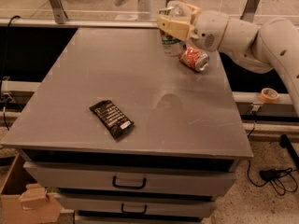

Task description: Place 7up can upright

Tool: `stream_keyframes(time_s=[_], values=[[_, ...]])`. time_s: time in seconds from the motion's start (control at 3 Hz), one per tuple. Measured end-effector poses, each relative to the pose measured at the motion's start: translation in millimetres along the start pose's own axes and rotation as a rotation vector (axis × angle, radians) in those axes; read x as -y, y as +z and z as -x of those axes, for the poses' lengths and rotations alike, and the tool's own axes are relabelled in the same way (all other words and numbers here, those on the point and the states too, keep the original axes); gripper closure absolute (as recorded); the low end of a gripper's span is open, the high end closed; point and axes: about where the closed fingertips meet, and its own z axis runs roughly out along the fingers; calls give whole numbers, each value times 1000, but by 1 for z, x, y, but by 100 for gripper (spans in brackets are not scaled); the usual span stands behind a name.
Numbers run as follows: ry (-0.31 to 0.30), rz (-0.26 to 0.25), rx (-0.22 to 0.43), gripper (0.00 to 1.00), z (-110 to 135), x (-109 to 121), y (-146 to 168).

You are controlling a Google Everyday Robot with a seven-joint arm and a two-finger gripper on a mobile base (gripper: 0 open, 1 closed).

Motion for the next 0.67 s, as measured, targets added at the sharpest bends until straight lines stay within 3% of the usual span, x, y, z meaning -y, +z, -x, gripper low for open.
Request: stream_keyframes(time_s=[0.33,0.67], values=[[-37,17,25,100,9,-9,5],[-34,17,23,100,9,-9,5]])
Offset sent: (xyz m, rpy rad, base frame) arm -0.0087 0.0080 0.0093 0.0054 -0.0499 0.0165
